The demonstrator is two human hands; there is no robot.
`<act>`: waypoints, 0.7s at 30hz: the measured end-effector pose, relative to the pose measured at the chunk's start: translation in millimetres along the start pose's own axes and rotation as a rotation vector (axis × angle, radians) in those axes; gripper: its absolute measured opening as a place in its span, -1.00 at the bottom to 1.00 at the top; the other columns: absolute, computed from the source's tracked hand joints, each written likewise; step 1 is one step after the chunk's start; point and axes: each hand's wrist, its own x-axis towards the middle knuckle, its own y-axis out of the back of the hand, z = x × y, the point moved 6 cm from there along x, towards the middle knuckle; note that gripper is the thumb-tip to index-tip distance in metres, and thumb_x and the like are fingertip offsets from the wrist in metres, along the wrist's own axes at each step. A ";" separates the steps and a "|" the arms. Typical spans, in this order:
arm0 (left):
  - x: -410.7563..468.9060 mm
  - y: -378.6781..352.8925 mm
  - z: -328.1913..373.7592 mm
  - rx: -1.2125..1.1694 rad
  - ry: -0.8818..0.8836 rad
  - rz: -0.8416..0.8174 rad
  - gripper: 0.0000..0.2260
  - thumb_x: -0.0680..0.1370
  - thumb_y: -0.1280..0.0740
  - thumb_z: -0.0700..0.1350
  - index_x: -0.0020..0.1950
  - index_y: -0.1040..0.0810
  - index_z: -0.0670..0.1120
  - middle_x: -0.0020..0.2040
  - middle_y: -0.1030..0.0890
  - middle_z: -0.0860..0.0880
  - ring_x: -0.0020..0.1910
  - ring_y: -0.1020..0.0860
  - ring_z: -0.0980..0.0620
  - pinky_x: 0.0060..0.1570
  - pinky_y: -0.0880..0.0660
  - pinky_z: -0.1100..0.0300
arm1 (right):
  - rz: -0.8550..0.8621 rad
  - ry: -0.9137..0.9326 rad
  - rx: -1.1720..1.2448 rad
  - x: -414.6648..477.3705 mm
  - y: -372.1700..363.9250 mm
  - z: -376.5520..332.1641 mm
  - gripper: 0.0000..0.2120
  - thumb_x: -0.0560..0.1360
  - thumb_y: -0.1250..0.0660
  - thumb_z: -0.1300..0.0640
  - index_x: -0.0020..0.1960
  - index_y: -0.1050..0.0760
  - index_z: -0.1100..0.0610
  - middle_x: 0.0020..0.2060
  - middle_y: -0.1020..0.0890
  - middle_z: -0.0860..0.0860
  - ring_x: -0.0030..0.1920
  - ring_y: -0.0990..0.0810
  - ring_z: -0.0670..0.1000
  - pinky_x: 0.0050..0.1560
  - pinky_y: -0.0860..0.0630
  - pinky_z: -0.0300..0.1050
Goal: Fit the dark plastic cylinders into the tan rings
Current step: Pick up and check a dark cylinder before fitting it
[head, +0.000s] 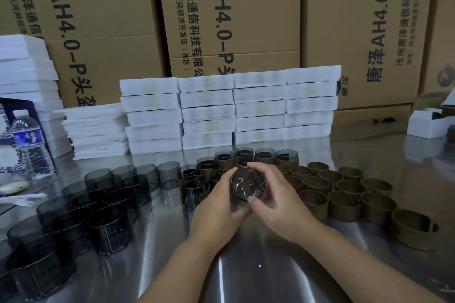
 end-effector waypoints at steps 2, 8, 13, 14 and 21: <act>0.2 -0.4 -0.8 -0.005 0.005 -0.005 -0.38 0.40 -0.42 0.14 0.33 -0.16 0.43 0.15 -0.52 0.36 -0.02 -0.52 0.37 -0.03 -0.47 0.28 | 0.003 -0.005 0.002 -0.7 0.2 -0.6 -0.47 0.37 -0.28 0.02 0.31 -0.27 -0.23 0.20 -0.40 -0.25 0.21 -0.38 -0.34 0.15 -0.25 -0.55; 0.2 -1.1 -1.4 -0.050 0.026 -0.037 -0.41 0.36 -0.42 0.08 0.26 -0.22 0.44 0.05 -0.56 0.35 -0.05 -0.54 0.31 -0.07 -0.48 0.25 | 0.008 -0.021 -0.003 -0.8 1.1 -0.3 -0.42 0.34 -0.33 -0.03 0.35 -0.32 -0.14 0.21 -0.41 -0.25 0.22 -0.39 -0.33 0.18 -0.25 -0.54; -0.7 -1.1 2.1 -0.077 0.044 -0.072 -0.39 0.18 -0.26 0.25 0.24 -0.27 0.41 -0.17 -0.54 0.35 -0.22 -0.49 0.40 -0.26 -0.36 0.31 | 0.015 -0.034 -0.024 -0.2 1.3 1.0 -0.42 0.34 -0.35 -0.12 0.34 -0.33 -0.14 0.20 -0.40 -0.28 0.22 -0.39 -0.33 0.16 -0.27 -0.53; -0.6 -0.8 2.7 -0.075 0.045 -0.071 -0.37 0.15 -0.23 0.28 0.24 -0.29 0.39 -0.20 -0.54 0.35 -0.24 -0.49 0.40 -0.28 -0.34 0.33 | 0.017 -0.040 -0.032 0.1 1.5 1.1 -0.41 0.32 -0.34 -0.16 0.34 -0.33 -0.15 0.19 -0.40 -0.29 0.21 -0.40 -0.33 0.15 -0.28 -0.52; -0.9 -0.7 4.3 -0.046 0.039 -0.078 -0.38 0.15 -0.24 0.32 0.23 -0.31 0.38 -0.21 -0.56 0.36 -0.21 -0.54 0.32 -0.18 -0.49 0.25 | 0.031 -0.057 -0.058 1.6 1.8 0.1 -0.39 0.24 -0.28 -0.35 0.25 -0.30 -0.21 0.16 -0.42 -0.29 0.19 -0.43 -0.28 0.14 -0.36 -0.39</act>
